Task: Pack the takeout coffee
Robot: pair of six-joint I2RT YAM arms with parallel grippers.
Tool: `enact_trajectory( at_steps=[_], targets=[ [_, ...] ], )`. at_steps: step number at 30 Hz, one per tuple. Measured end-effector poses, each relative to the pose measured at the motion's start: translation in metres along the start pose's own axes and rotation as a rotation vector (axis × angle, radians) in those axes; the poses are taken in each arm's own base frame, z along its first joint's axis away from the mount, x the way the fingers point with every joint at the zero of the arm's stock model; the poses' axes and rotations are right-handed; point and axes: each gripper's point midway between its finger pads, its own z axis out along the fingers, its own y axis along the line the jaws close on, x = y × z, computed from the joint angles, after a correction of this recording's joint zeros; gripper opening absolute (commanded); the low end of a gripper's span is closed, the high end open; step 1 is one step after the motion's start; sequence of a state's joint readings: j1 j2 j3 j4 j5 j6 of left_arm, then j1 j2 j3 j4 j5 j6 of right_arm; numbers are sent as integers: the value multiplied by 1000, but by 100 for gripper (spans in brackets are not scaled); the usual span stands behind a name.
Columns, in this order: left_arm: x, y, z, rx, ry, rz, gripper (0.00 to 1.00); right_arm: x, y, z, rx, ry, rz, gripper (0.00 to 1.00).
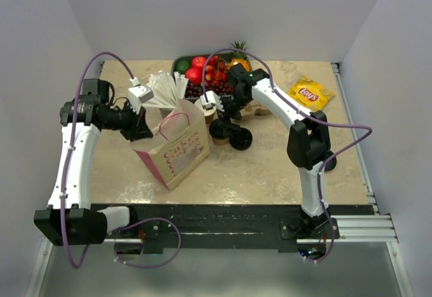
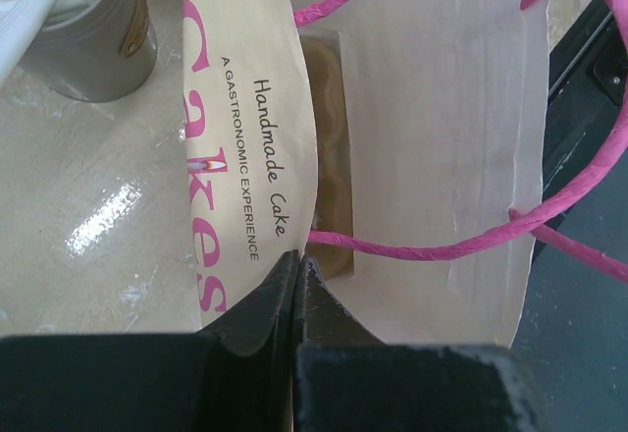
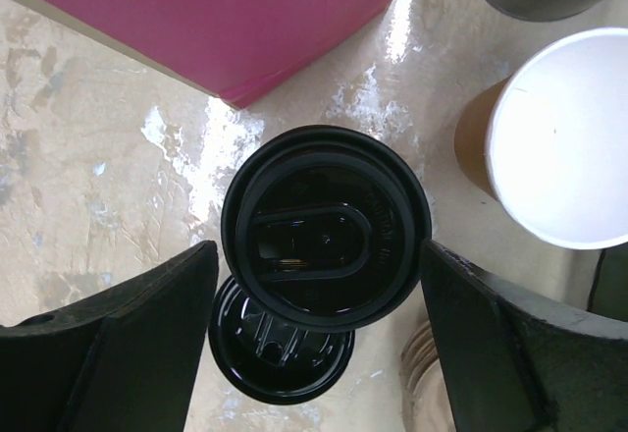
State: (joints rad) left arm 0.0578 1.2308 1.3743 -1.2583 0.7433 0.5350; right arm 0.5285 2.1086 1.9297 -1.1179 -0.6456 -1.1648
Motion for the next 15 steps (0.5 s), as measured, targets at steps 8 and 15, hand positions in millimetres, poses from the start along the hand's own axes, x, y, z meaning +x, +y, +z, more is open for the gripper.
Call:
enact_trajectory(
  at_steps=[8,15],
  targets=[
    [1,0,1,-3,-4,3,0,-5,-5,1,19,0,-29,79],
    [1,1,1,-3,-6,5,0,1,-2,13,13,20,-30,77]
  ],
)
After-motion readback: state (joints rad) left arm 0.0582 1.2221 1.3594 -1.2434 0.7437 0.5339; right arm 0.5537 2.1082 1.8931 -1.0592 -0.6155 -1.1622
